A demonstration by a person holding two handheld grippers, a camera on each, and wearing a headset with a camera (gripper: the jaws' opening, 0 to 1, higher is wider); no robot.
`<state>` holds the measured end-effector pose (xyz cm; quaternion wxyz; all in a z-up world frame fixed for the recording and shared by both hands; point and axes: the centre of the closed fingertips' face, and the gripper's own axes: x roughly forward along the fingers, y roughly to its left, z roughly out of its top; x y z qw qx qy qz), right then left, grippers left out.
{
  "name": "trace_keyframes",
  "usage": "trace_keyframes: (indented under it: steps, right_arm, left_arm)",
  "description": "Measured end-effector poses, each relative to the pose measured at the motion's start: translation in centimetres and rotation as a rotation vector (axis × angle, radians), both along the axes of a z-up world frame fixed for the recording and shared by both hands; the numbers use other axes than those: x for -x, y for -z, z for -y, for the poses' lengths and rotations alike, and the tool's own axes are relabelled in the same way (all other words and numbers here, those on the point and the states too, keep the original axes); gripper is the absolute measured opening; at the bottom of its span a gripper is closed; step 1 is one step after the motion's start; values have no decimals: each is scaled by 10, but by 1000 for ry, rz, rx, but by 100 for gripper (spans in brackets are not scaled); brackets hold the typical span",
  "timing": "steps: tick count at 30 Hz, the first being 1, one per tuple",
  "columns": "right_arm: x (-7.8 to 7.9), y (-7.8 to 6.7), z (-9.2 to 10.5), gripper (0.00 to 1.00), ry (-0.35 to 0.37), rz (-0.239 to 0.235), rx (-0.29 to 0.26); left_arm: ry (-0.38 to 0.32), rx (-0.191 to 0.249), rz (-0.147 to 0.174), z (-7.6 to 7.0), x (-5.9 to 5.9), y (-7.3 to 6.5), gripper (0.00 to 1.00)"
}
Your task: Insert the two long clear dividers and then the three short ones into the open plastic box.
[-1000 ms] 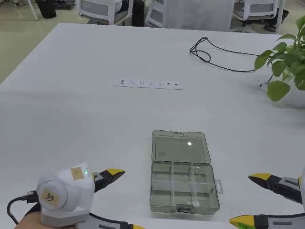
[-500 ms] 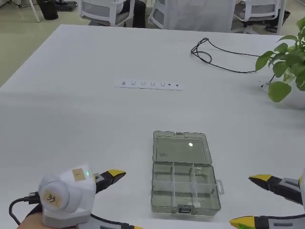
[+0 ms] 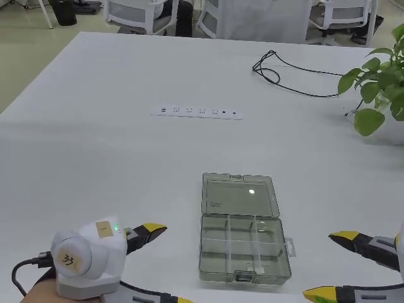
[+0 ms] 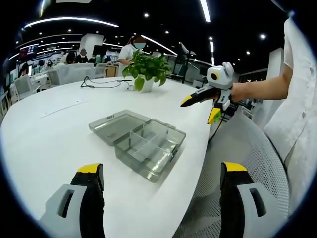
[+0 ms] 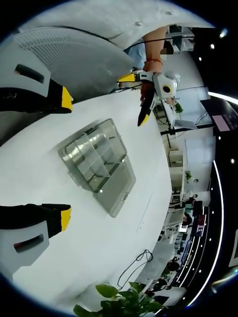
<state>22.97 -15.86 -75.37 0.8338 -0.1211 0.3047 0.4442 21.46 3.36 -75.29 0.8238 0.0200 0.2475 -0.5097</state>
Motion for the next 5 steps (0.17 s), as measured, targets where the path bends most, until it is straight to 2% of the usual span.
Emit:
trace_keyframes:
  steps: [5]
  right_arm:
    - [1,0,-1,75,-1,-2,0]
  left_arm:
    - [0,1,0,0,0,0,100]
